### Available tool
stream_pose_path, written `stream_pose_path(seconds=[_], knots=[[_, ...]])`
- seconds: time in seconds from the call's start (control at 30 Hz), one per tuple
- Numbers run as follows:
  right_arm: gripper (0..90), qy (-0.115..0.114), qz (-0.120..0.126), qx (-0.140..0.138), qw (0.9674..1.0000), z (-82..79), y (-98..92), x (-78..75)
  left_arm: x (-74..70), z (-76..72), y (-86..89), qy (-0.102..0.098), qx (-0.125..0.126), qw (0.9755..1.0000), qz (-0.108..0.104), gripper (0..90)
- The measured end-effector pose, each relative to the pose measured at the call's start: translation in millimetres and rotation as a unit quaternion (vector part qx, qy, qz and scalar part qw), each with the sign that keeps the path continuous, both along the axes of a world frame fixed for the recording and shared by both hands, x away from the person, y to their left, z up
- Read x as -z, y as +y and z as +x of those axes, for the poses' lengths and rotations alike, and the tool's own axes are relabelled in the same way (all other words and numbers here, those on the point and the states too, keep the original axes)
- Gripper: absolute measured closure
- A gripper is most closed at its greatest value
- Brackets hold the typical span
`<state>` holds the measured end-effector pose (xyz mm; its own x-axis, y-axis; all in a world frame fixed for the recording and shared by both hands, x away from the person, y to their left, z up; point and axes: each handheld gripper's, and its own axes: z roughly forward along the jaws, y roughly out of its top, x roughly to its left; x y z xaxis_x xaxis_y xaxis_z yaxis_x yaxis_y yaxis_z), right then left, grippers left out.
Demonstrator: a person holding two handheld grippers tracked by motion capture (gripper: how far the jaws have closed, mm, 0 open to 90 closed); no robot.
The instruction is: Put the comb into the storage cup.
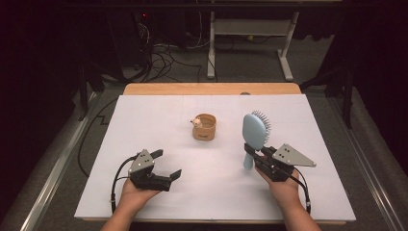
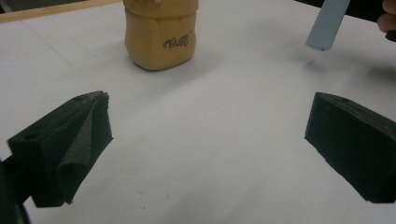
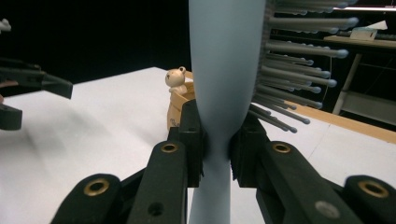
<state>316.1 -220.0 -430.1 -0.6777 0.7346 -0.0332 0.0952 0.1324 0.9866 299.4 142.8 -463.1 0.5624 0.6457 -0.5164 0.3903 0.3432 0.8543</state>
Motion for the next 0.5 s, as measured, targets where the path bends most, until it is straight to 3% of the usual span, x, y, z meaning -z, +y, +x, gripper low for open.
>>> stream_pose_path(seconds=[0.17, 0.5], knots=[[78.4, 0.007, 0.02, -0.004, 0.9998, 1.1, -4.2, 0.6, -1.2, -0.7, 2.8, -0.005, -0.002, 1.0, -0.003, 2.5], [78.4, 0.011, 0.029, -0.01, 0.9995, 1.7, -4.8, 2.0, -2.3, -2.9, 3.5, -0.014, -0.001, 0.9999, -0.004, 2.8]])
